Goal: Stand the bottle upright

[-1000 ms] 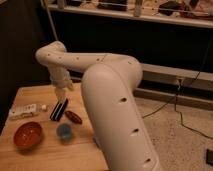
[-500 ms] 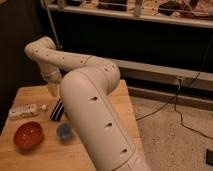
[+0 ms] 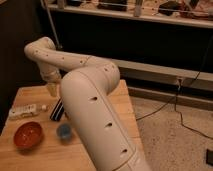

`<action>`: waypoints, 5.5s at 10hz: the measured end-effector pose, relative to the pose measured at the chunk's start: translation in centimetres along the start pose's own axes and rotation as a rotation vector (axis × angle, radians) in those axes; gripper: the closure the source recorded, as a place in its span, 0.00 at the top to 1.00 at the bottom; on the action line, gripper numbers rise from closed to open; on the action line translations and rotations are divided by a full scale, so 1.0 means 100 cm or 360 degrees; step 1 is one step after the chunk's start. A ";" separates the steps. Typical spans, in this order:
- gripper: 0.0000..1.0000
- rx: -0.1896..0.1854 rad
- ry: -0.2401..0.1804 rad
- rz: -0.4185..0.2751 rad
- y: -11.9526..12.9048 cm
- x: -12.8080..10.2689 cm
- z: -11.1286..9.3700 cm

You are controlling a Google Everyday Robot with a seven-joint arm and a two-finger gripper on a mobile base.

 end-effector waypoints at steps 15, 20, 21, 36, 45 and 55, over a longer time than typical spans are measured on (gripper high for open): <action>0.65 0.0048 -0.0126 -0.0535 0.052 -0.058 0.083; 0.65 -0.0029 -0.0076 -0.0482 0.053 -0.065 0.115; 0.65 -0.0042 -0.0075 -0.0478 0.054 -0.069 0.119; 0.28 -0.0111 0.0003 -0.0596 0.049 -0.082 0.122; 0.28 -0.0101 0.0026 -0.0591 0.041 -0.077 0.110; 0.80 -0.0121 0.0209 -0.0079 0.067 -0.072 0.082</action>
